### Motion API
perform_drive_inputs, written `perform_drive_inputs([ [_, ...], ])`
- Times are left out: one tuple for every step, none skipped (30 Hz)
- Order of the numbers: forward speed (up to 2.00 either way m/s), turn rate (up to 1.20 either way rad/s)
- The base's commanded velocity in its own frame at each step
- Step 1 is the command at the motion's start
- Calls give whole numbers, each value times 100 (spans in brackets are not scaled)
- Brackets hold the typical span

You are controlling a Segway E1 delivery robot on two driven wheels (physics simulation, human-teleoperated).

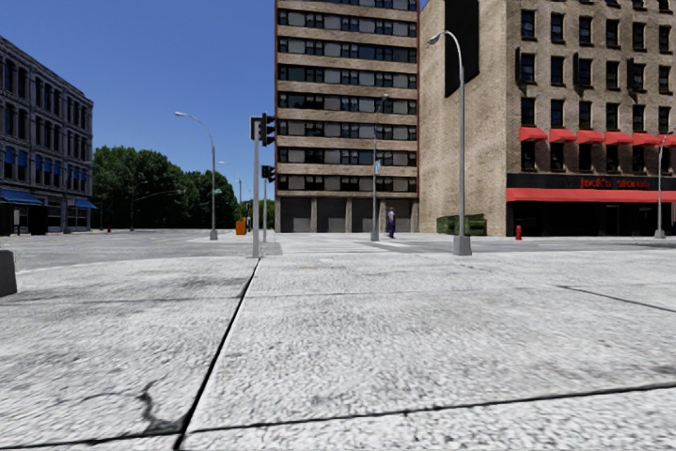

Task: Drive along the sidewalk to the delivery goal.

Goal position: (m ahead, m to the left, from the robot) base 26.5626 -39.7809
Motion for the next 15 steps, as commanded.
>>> perform_drive_inputs([
  [200,0],
  [200,0],
  [200,0],
  [200,0],
  [200,0],
  [200,0],
  [200,0],
  [200,0],
  [200,0],
  [200,0],
  [200,0],
  [200,0],
  [200,0],
  [200,0],
  [200,0],
])
